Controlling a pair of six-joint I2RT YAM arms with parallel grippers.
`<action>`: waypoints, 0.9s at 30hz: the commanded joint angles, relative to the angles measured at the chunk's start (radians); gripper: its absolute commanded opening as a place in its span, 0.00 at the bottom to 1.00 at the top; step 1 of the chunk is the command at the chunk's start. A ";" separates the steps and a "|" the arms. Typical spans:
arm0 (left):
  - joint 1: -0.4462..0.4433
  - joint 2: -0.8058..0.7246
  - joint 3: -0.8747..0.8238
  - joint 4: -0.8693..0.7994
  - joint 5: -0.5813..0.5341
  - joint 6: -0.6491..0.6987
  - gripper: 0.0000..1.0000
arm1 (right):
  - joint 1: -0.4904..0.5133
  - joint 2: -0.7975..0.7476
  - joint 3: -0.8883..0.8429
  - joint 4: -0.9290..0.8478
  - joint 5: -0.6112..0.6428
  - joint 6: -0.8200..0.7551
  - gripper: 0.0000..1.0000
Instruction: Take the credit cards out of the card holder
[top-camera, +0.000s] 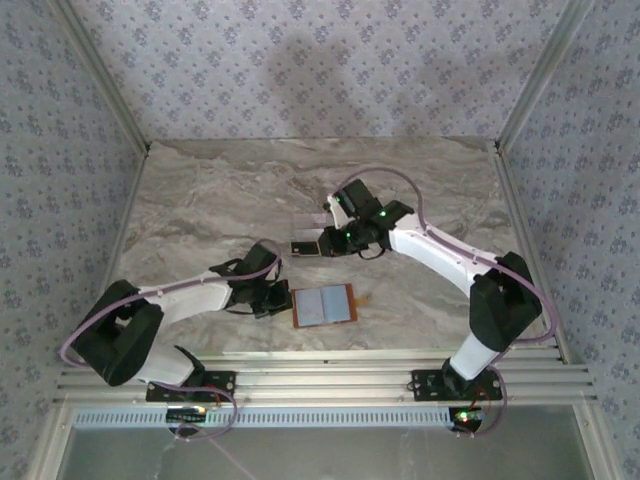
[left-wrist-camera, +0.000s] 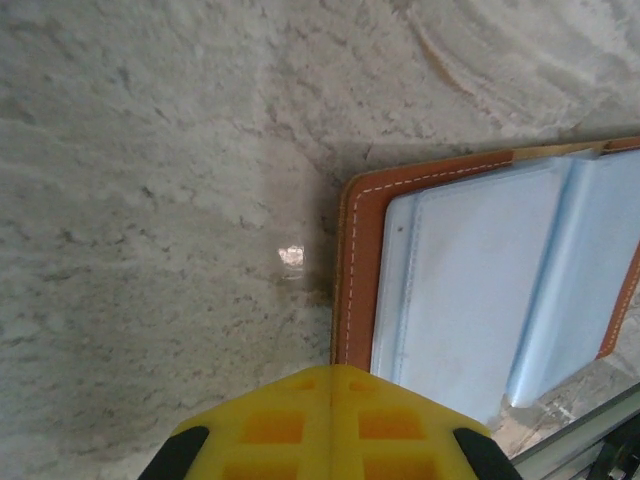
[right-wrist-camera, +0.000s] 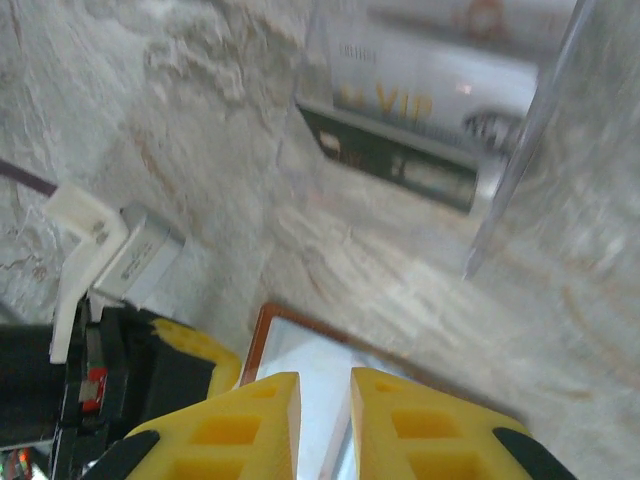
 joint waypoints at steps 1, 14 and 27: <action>-0.008 0.028 0.027 0.032 0.031 0.019 0.00 | 0.026 -0.032 -0.052 0.039 -0.069 0.113 0.22; -0.008 0.032 0.022 0.010 0.025 0.018 0.00 | 0.138 0.043 -0.194 0.196 -0.136 0.282 0.18; -0.010 -0.024 0.002 0.071 0.052 -0.037 0.00 | 0.198 0.146 -0.206 0.211 -0.087 0.345 0.11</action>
